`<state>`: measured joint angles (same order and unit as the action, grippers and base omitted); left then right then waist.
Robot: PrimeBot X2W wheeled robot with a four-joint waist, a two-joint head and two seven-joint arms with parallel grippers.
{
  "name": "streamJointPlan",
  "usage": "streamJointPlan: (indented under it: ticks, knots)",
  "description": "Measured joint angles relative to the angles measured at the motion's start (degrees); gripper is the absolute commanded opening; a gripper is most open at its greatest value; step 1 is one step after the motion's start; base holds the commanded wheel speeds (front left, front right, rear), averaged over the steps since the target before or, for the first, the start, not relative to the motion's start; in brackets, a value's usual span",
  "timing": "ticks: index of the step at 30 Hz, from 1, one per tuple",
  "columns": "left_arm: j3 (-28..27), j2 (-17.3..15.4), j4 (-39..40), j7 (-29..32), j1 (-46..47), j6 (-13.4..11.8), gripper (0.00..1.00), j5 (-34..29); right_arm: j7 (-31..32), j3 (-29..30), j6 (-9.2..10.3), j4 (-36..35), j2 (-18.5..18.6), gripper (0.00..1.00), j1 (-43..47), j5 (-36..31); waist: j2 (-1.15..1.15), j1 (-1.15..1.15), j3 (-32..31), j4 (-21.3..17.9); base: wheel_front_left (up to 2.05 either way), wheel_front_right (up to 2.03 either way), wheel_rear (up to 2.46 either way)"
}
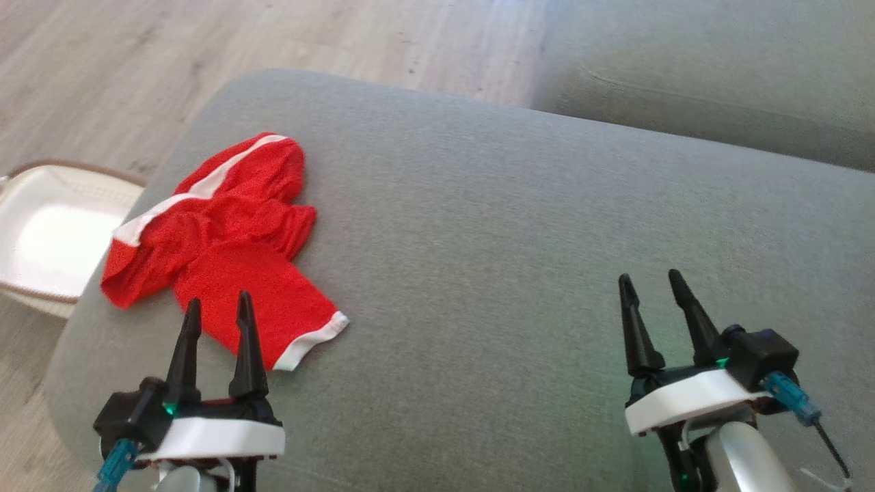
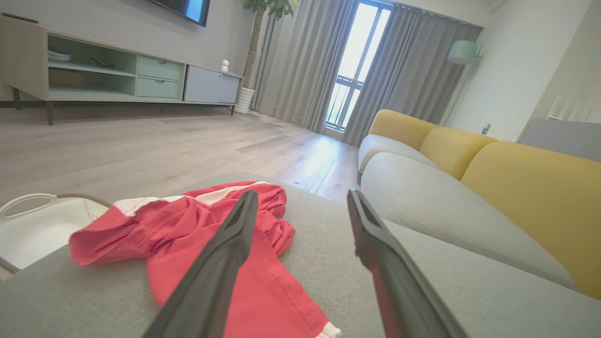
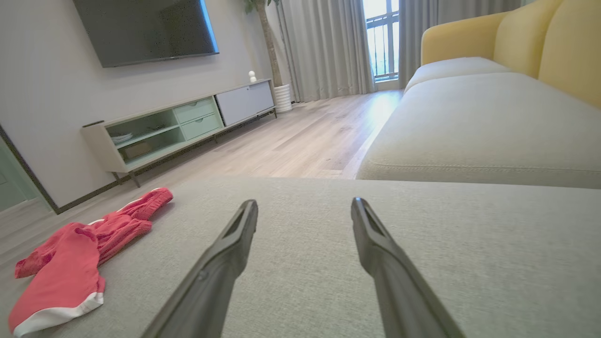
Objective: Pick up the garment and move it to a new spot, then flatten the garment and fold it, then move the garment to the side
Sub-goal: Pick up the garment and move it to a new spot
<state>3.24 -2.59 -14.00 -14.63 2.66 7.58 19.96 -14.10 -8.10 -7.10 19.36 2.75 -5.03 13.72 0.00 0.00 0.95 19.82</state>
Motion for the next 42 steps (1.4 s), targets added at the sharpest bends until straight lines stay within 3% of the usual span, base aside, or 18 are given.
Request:
streamJointPlan:
  ticks: [7, 12, 23, 29, 36, 42]
  knots:
    - [-1.3, 0.0, 0.3, 0.0, -0.8, 0.0, 1.0, -0.4, 0.1, -2.6, 0.0, 0.6, 0.0, 1.0, 0.0, 0.4, 0.0, 0.0, -0.9, 3.9, 0.0, 0.0, 0.0]
    - [-1.6, 0.0, 0.4, 0.0, -1.0, 0.0, 1.0, -0.5, 0.1, -2.8, 0.0, 0.6, 0.0, 1.0, 0.0, 0.4, 0.0, 0.0, -1.1, 4.6, 0.0, 0.0, 0.0]
    - [-6.2, 0.0, -1.6, 0.0, 0.5, -0.6, 1.0, -2.0, 0.9, -3.7, 0.0, -2.1, 0.0, 1.0, -0.3, -2.5, 0.0, 0.0, 2.6, 2.7, 0.0, 0.0, 0.0]
    - [-9.3, -2.6, -8.4, 0.5, 9.6, -2.1, 1.0, -2.6, 3.4, -3.0, 0.0, -8.1, 0.1, 1.0, -2.5, -6.4, 0.0, 0.01, 8.0, 0.4, 0.0, 0.0, 0.0]
    - [-8.6, -8.1, -21.1, 9.8, 23.9, -1.8, 1.0, -3.0, 6.4, -0.7, 0.0, -15.2, 1.2, 1.0, -3.8, -8.3, 0.0, 0.02, 13.9, -1.1, 0.0, 0.0, 0.0]
    - [-5.1, -10.9, -33.6, 20.2, 31.2, -0.8, 1.0, -3.0, 8.6, -0.6, 0.0, -18.7, 2.2, 1.0, -4.0, -8.9, 0.0, 0.02, 17.7, -2.3, 0.0, 0.0, 0.0]
